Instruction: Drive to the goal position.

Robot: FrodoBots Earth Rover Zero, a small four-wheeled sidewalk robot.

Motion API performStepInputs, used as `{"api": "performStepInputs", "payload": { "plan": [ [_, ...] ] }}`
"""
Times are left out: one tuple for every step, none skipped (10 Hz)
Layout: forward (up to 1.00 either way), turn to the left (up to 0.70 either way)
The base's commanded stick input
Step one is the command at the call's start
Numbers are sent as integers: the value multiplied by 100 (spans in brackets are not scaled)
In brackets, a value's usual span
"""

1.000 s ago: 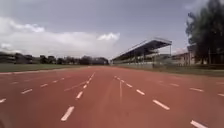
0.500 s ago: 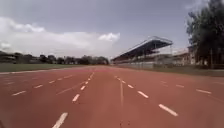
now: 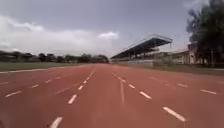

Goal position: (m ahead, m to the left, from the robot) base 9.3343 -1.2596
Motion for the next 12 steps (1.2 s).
{"api": "performStepInputs", "payload": {
  "plan": [
    [45,0],
    [45,0],
    [45,0],
    [45,0],
    [45,0],
    [45,0],
    [45,0],
    [45,0],
    [45,0],
    [45,0],
    [45,0],
    [45,0]
  ]
}}
